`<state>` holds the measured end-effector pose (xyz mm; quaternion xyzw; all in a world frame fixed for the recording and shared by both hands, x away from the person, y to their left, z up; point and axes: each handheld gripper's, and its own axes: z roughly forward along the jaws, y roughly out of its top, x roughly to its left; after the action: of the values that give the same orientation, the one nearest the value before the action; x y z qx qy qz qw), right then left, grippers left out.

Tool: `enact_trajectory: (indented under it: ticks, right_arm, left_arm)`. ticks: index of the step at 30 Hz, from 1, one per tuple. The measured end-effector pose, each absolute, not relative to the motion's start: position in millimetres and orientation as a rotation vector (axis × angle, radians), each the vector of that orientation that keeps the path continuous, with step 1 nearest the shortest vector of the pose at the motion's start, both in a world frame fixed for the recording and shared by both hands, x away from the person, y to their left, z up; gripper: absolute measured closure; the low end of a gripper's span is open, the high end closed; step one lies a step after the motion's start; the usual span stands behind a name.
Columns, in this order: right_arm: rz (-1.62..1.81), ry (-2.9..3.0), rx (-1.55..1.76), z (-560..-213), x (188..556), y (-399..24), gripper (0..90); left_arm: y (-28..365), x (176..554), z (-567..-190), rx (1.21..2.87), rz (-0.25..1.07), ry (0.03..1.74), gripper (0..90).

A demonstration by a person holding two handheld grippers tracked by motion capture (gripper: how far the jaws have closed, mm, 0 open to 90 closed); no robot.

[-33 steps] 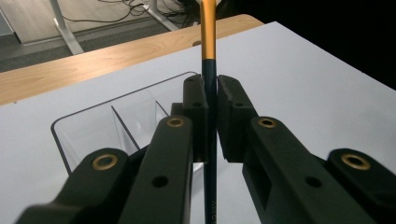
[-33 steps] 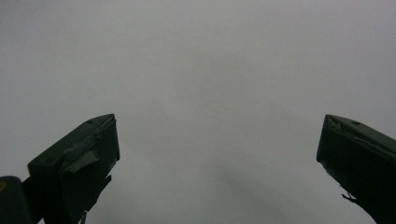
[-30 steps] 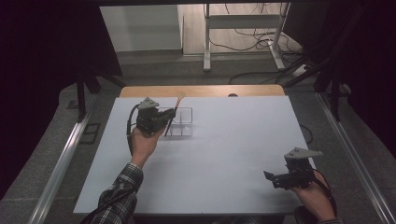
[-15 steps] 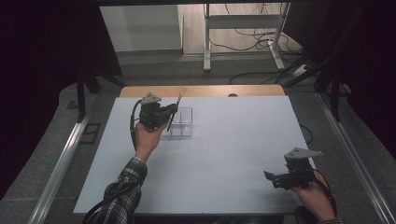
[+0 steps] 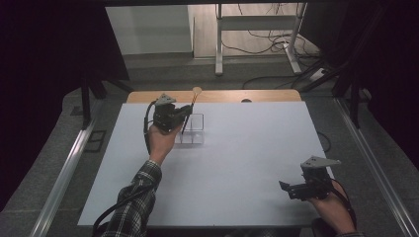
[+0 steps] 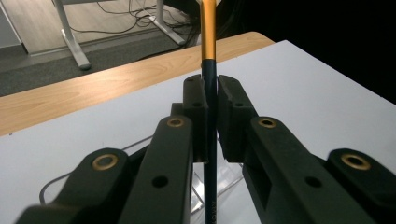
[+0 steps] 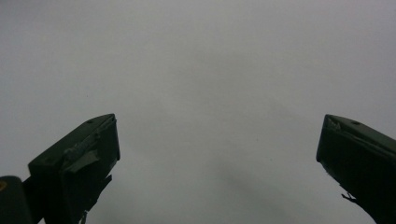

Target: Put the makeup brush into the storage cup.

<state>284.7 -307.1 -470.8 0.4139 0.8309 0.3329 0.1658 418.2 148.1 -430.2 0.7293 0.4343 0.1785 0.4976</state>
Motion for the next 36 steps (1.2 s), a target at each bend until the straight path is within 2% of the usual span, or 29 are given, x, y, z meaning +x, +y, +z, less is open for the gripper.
enact_trajectory:
  ticks: [36]
  right_arm:
    - [0.951, 2.379, 1.166, -471, 284, -307, 0.0]
  left_arm:
    - [120, 448, -436, 1.730, 0.471, 1.050, 83.0]
